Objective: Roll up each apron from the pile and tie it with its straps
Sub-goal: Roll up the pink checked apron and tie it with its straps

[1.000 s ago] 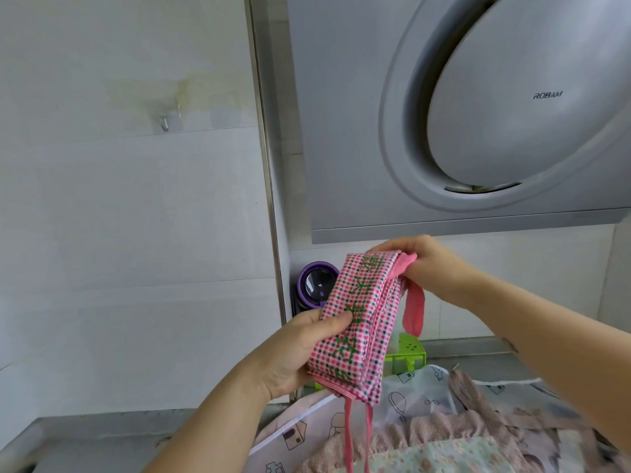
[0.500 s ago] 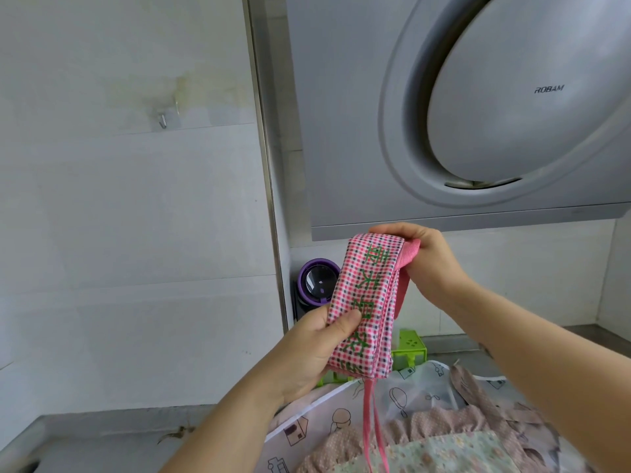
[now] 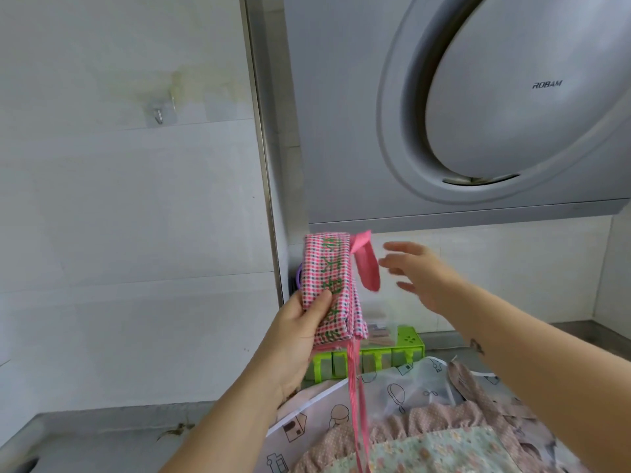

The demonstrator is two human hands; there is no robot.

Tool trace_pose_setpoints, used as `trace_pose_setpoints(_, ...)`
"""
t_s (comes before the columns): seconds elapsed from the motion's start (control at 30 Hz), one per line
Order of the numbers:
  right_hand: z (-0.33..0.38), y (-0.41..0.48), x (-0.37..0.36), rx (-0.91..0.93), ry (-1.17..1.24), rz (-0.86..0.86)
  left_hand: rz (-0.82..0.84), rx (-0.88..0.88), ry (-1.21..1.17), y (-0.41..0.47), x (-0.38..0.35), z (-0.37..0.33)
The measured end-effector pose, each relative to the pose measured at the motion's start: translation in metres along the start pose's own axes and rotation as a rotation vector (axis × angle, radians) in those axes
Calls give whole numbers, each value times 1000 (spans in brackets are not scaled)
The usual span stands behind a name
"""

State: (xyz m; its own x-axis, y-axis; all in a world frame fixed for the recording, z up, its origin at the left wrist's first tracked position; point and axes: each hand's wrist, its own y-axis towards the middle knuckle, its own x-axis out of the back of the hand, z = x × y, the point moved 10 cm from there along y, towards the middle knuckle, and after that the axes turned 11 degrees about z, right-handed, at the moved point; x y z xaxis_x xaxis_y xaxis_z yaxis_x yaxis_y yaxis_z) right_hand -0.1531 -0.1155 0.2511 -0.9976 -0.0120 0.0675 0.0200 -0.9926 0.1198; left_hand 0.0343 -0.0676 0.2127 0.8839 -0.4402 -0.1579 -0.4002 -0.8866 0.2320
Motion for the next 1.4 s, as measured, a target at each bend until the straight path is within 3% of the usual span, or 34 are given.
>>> trace_pose_setpoints(0.07,10,-17,5,106,5,-107,-143,-84,182,-1,18,-14)
trace_pose_setpoints(0.2,8,-44,-76,60,-117,381,-256,-222,432,-4,16,-43)
trace_pose_setpoints(0.27,12,-48,-92,90,-111,450,-258,-256,507,-5,5,-50)
trace_pose_setpoints(0.4,30,-46,-88,224,-62,423,-169,-289,428,-6,-1,-50)
trace_pose_setpoints(0.5,38,-48,-82,349,-78,393,-14,-205,215,-2,-5,-40)
trace_pose_setpoints(0.6,48,-54,-84,433,-101,422,23,-169,162,-3,-6,-41)
trace_pose_setpoints(0.73,49,-54,-83,387,-89,402,-114,-214,429,-5,-1,-55)
trace_pose_setpoints(0.83,60,-67,-56,490,-244,3,-329,-221,391,-3,20,-54)
trace_pose_setpoints(0.87,63,-77,-54,534,-263,-51,-384,-231,360,-3,27,-55)
trace_pose_setpoints(0.93,54,-91,-79,539,-341,102,-462,-244,340,-2,39,-59)
trace_pose_setpoints(1.0,27,-94,-104,417,-558,245,-498,-252,391,-2,42,-66)
trace_pose_setpoints(1.13,7,-78,-90,256,-628,153,-496,-279,462,-1,35,-78)
trace_pose_setpoints(1.3,7,-60,-108,243,-505,276,-483,-268,450,5,25,-81)
trace_pose_setpoints(1.4,11,-64,-120,276,-619,328,-475,-285,456,7,24,-82)
